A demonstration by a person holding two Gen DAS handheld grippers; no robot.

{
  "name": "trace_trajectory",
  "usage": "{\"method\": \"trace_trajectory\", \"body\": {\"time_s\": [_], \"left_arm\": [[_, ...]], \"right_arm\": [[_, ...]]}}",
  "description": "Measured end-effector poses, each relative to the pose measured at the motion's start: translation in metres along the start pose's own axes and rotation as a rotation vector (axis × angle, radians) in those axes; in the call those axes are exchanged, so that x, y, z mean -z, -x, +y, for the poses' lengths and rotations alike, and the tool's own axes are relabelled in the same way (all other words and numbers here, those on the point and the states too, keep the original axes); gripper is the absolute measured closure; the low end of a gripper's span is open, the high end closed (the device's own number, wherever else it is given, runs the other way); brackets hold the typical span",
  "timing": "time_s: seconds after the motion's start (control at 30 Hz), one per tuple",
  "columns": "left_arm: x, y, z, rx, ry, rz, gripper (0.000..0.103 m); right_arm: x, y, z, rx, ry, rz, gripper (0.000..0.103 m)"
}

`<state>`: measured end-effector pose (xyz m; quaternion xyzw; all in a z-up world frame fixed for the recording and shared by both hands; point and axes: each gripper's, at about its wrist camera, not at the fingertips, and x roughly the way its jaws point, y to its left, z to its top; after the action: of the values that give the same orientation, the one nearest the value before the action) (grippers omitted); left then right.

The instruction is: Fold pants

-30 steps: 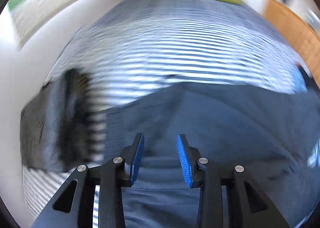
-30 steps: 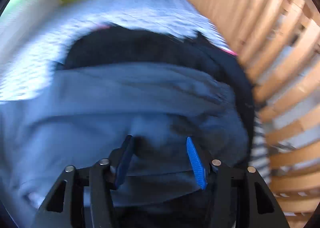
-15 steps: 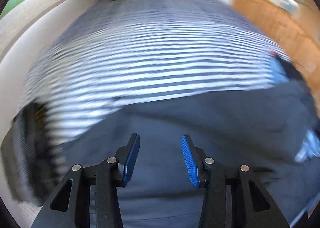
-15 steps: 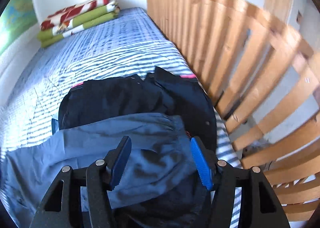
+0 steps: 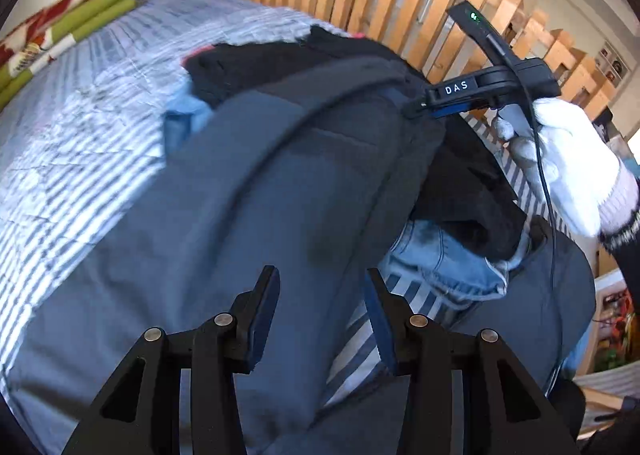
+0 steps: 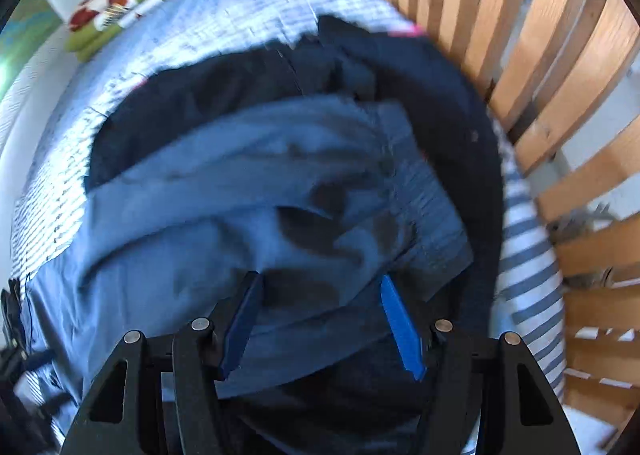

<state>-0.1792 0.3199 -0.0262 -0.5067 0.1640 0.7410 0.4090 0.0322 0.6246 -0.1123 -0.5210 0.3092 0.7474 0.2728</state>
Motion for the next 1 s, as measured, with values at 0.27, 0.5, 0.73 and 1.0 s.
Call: {"method": "trace_trajectory", "body": {"time_s": [0.27, 0.5, 0.73, 1.0], "left_arm": [[-0.022, -0.041, -0.002, 0.071, 0.092, 0.035, 0.075], [-0.029, -0.036, 0.001, 0.121, 0.09, -0.002, 0.073], [-0.038, -0.065, -0.012, 0.035, 0.042, 0.026, 0.101], [-0.017, -0.024, -0.046, 0.082, -0.078, -0.032, 0.101]], "right_arm": [[0.0, 0.005, 0.005, -0.06, -0.017, -0.029, 0.101], [0.002, 0.037, -0.009, -0.103, -0.035, -0.09, 0.101], [0.004, 0.041, -0.008, -0.088, -0.037, -0.092, 0.102], [0.033, 0.065, -0.02, -0.087, 0.065, -0.082, 0.101]]}}
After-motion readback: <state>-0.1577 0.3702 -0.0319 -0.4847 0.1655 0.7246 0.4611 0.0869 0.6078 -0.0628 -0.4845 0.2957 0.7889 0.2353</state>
